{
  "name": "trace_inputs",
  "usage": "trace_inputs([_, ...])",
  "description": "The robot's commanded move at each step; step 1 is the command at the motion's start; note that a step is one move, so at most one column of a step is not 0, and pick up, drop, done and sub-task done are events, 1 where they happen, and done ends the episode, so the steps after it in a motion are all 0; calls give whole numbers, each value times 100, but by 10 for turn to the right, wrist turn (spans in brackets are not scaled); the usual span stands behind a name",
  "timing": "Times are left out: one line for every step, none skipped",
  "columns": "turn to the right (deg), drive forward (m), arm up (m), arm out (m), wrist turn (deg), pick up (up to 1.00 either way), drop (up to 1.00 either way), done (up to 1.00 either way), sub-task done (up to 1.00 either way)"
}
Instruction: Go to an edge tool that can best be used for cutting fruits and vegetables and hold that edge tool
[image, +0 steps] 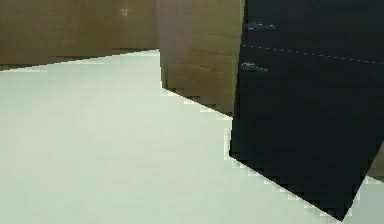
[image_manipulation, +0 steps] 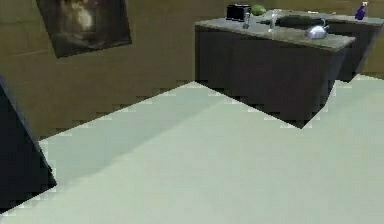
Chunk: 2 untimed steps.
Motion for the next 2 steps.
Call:
trace_inputs([0,10,0,0,0,0,0,0,0])
trace_inputs([-390,0,0,0,0,0,0,0,0])
